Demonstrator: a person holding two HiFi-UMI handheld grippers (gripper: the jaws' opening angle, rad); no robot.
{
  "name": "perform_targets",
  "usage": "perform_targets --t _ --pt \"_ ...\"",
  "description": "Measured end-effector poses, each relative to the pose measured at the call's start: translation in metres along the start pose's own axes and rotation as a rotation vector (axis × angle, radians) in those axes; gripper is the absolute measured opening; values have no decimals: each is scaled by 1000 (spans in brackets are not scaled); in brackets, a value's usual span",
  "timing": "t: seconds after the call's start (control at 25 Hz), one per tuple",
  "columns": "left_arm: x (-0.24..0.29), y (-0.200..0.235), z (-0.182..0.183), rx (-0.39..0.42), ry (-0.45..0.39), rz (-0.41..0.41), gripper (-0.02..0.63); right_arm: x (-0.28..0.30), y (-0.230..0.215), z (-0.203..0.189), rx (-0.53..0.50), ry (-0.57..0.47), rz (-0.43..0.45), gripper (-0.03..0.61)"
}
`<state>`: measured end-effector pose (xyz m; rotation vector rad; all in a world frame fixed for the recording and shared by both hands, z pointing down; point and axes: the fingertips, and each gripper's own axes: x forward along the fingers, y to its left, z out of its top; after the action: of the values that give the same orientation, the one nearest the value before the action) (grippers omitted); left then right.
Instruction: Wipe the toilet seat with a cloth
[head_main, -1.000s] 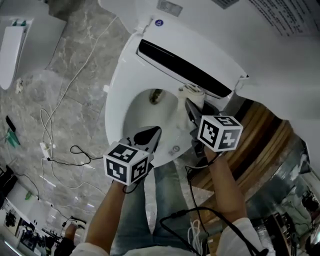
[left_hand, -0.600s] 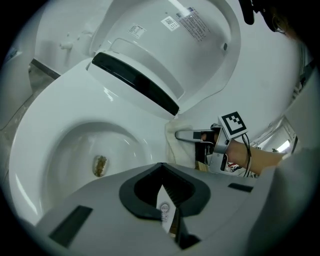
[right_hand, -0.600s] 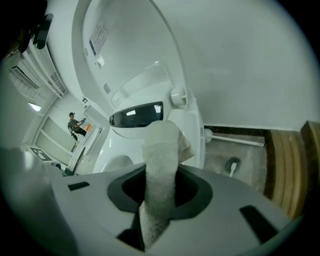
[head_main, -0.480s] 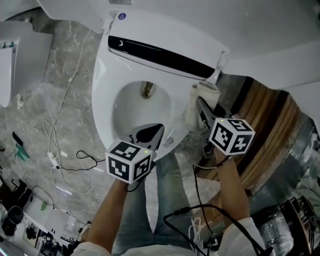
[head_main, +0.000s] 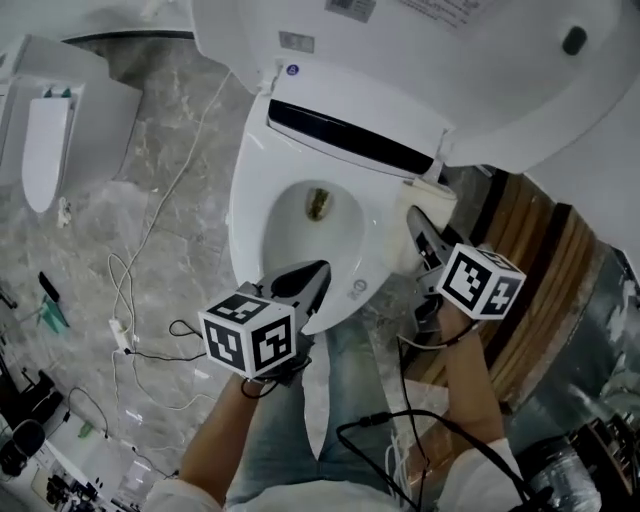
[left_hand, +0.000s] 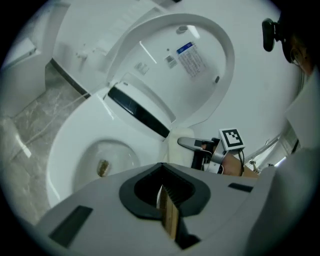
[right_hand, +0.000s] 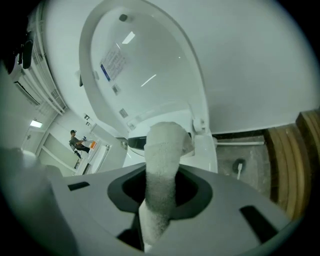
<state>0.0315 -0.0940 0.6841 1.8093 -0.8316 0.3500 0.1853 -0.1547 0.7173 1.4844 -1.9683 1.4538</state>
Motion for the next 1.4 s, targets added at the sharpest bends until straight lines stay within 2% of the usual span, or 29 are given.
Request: perform_targets --t 0.12,0.2,0.36,0.56,0.72,0.88,1.0,1.28,1.4 --pt "-38 -14 37 139 -36 73 12 -22 39 14 -50 -39 3 89" --pt "-74 -37 51 192 -45 95 12 -50 74 11 -62 -38 20 89" --pt "-144 -91 66 208 -84 51 14 -113 146 14 6 -85 101 89" --pt "-207 -141 72 294 -147 17 14 -177 204 28 -75 -179 83 89" --pt "-234 -161 64 284 -185 -7 12 -209 220 19 -103 -218 7 89" --pt "-242 -164 35 244 -180 -35 12 -231 221 -31 -69 -227 -56 89" --pt "-241 -166 20 257 -165 -23 12 -241 217 -64 -19 -252 -97 89" --pt "-242 -178 19 307 -168 -13 12 -244 232 -84 -55 -240 -76 89" --pt "-242 -175 16 303 -163 -5 13 -238 234 -88 -59 -234 -60 89"
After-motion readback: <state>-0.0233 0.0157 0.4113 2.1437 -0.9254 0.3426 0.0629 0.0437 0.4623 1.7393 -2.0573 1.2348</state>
